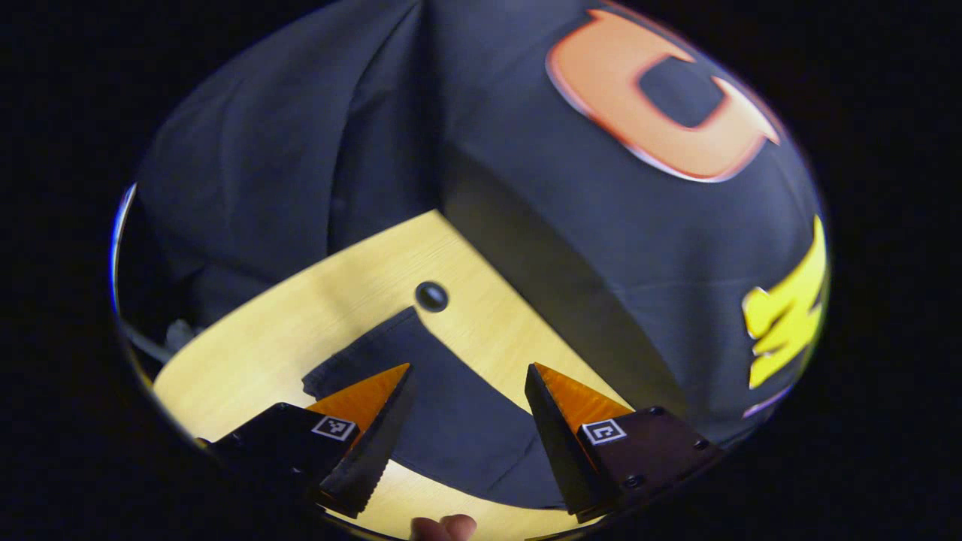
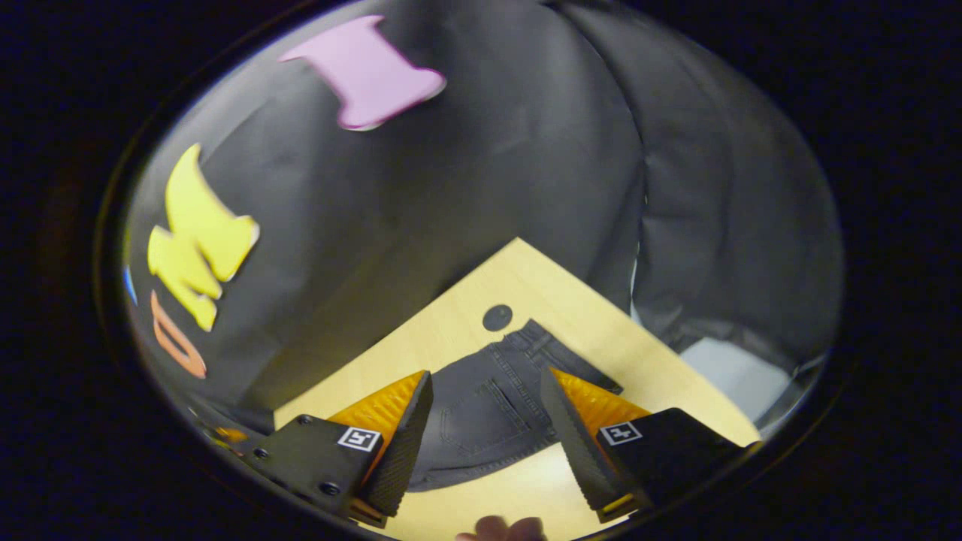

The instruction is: Grasp the waist and the cuffs of the jeans and fold them to make the two legs overlap; first hold the waist and fold one-third of the jeans toward the cuffs, then hold the cuffs and fold the remaining one-third in the same direction to finish folding.

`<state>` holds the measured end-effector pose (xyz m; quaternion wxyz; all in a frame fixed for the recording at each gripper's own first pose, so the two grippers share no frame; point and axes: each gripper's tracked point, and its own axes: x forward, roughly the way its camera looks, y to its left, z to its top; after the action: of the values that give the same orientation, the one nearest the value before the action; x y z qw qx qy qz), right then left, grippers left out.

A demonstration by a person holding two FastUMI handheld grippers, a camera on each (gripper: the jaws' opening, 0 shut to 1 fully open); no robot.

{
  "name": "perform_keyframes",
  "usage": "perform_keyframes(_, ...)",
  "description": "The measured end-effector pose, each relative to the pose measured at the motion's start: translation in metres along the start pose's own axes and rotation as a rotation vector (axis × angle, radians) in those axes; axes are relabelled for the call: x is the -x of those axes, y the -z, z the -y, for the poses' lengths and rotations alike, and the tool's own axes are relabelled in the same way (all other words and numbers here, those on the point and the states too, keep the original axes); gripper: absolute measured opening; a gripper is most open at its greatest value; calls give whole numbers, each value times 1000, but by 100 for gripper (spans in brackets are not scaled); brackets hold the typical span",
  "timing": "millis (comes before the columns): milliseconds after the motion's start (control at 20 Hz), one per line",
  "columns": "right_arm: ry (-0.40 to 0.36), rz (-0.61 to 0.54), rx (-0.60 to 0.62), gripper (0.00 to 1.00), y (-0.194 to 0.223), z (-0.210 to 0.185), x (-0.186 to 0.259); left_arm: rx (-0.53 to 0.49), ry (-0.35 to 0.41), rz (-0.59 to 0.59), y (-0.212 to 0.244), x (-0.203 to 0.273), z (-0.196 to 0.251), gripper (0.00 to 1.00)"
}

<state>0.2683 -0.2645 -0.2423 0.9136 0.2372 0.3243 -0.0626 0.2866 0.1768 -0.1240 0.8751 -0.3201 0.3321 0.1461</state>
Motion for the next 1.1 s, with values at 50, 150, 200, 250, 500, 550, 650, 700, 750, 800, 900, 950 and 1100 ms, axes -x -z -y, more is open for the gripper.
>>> perform_keyframes(50, -16, 60, 69, 90, -1, -10, 25, -68, 37, 49, 4, 18, 11, 93)
perform_keyframes(150, -56, 151, 178, 82, 5, -34, 67, -187, 103, 140, 22, 59, 35, 94)
perform_keyframes(200, -68, 188, 230, 90, 11, -45, 79, -243, 129, 184, 33, 80, 46, 94)
perform_keyframes(250, -77, 225, 274, 92, 16, -53, 90, -299, 165, 219, 46, 97, 56, 94)
perform_keyframes(500, -99, 349, 363, 89, 40, -61, 116, -472, 225, 351, 109, 166, 75, 93)
perform_keyframes(550, -89, 366, 374, 90, 42, -65, 126, -492, 213, 365, 122, 174, 73, 93)
perform_keyframes(650, -71, 389, 423, 92, 55, -72, 134, -537, 184, 382, 142, 186, 66, 93)
perform_keyframes(700, -66, 389, 443, 94, 61, -75, 131, -545, 169, 390, 146, 188, 66, 93)
perform_keyframes(750, -70, 378, 452, 91, 70, -79, 124, -550, 172, 393, 155, 188, 68, 93)
perform_keyframes(800, -71, 362, 451, 90, 77, -82, 117, -554, 171, 391, 161, 190, 71, 93)
perform_keyframes(900, -69, 323, 433, 91, 87, -74, 107, -575, 172, 389, 169, 192, 76, 93)
perform_keyframes(950, -59, 307, 421, 94, 91, -67, 102, -574, 177, 381, 173, 190, 81, 93)
perform_keyframes(1100, -28, 257, 361, 94, 98, -46, 76, -588, 155, 367, 183, 189, 93, 94)
